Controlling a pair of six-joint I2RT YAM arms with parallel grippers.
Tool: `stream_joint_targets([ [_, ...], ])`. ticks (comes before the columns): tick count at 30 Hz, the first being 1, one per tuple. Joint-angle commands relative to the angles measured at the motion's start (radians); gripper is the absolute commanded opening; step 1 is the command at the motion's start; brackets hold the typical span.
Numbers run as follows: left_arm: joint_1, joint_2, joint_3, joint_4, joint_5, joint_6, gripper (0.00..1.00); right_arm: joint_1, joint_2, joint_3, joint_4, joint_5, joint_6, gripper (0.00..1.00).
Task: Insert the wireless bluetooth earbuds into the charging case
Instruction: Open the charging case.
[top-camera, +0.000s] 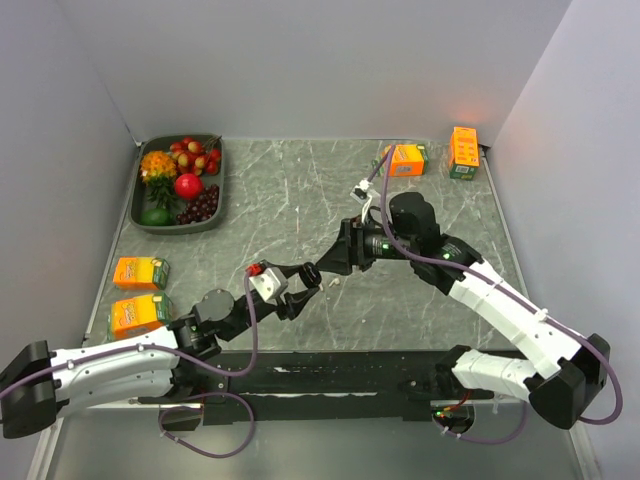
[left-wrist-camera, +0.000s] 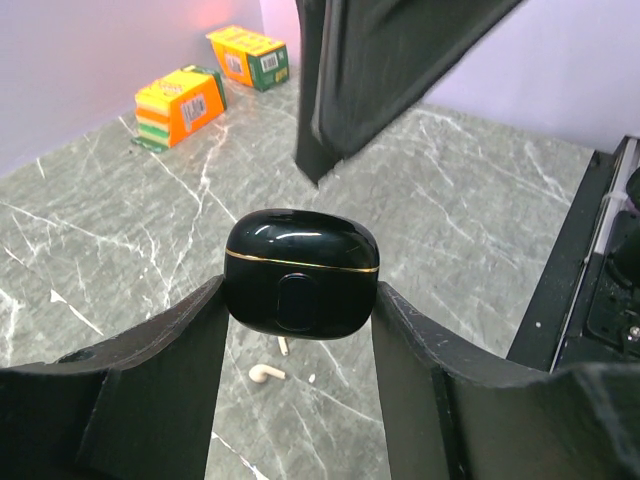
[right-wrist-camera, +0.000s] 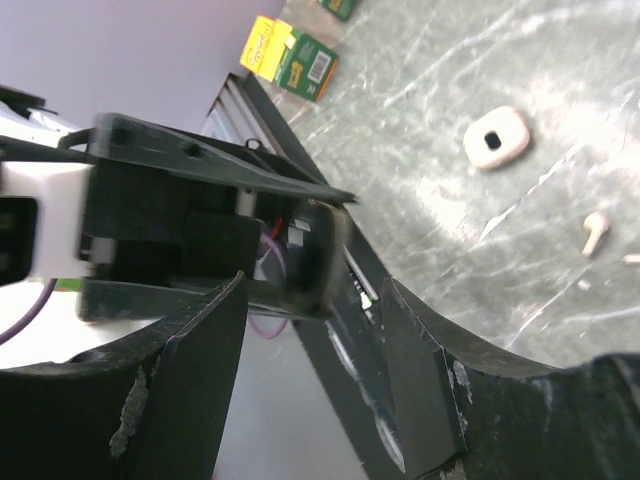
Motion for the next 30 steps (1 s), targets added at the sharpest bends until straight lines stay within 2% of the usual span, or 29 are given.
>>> stream_joint_targets([
  [1, -0.009, 0.021, 0.050, 0.024, -0.012, 0.010, 0.01, 0.046, -0.003, 0.101, -0.085, 0.111, -0.093, 0.64],
  [10, -0.018, 0.045, 0.065, 0.032, -0.009, 0.018, 0.01, 0.144, 0.055, 0.163, -0.218, 0.300, -0.169, 0.56],
  [21, -0.023, 0.060, 0.077, 0.032, -0.001, 0.021, 0.01, 0.172, 0.077, 0.175, -0.230, 0.323, -0.183, 0.46],
  [28, -0.026, 0.065, 0.080, 0.027, -0.004, 0.024, 0.01, 0.181, 0.078, 0.172, -0.226, 0.317, -0.181, 0.46],
  [30, -0.027, 0.067, 0.080, 0.029, -0.004, 0.027, 0.01, 0.181, 0.080, 0.170, -0.224, 0.314, -0.179, 0.41],
])
